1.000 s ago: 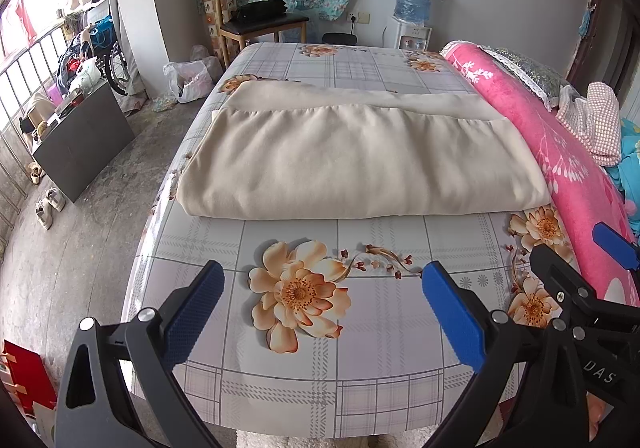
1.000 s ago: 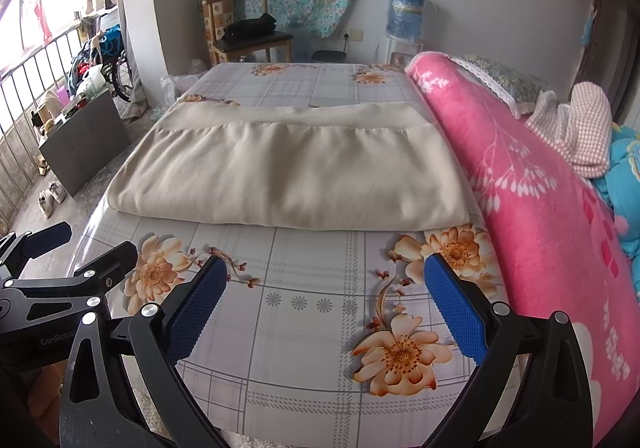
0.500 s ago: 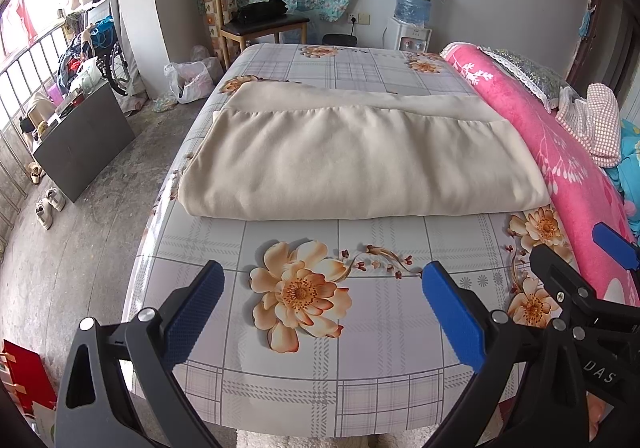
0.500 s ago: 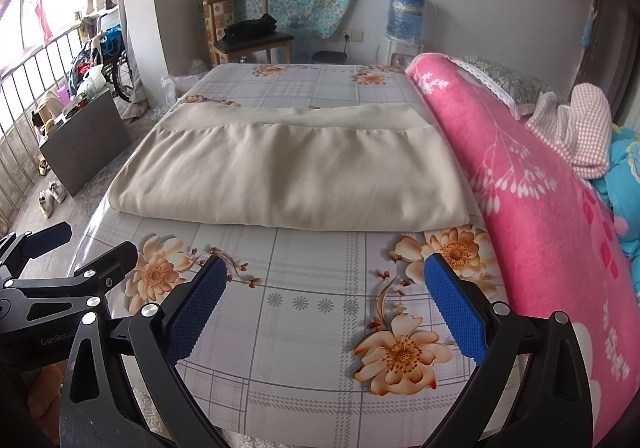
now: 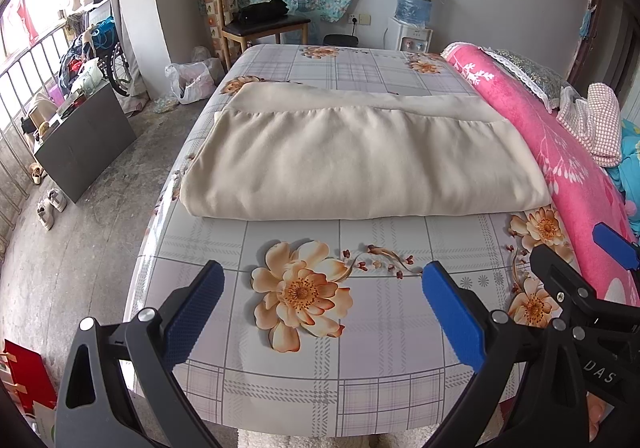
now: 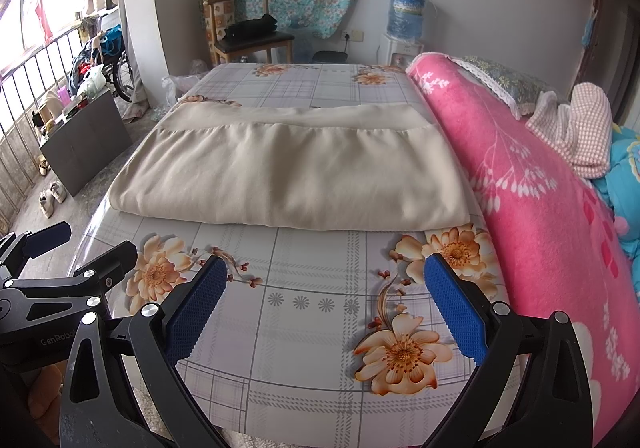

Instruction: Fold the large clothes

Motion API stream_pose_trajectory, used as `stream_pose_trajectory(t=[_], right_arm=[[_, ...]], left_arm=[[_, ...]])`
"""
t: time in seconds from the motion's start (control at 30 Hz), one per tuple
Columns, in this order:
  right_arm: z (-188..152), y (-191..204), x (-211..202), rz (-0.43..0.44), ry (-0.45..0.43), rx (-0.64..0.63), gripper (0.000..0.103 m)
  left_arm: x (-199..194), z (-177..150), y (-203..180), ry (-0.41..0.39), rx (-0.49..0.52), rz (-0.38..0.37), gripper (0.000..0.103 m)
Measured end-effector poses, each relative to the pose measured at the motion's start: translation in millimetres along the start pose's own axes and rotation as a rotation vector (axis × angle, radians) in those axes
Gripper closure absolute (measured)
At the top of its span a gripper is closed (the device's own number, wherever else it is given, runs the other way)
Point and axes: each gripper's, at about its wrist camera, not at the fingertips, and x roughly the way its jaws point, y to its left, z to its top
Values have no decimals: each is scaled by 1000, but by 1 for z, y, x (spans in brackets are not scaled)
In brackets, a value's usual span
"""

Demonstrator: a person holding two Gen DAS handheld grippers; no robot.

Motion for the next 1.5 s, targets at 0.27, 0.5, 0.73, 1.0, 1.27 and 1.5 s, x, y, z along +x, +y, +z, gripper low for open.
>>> stream_pose_trajectory(t=[0.27, 0.5, 0.73, 1.0, 1.27, 1.5], right_arm=[[0, 0, 1, -1, 0, -1, 8], [-2, 1, 1, -1, 2, -3, 8], [-2, 1, 2, 0, 3, -1, 8], [-2, 1, 2, 0, 2, -1, 8], [-1, 1, 2, 0, 3, -1, 8], [-1, 1, 2, 0, 2, -5, 8]], left_arm=[[0, 0, 0, -1, 2, 1, 6], [0, 0, 0, -1, 1, 1, 6], [0, 0, 1, -1, 2, 2, 6], [0, 0, 1, -2, 1, 2, 6], [0, 0, 2, -1, 0, 1, 6], [0, 0, 1, -2, 2, 3, 6]])
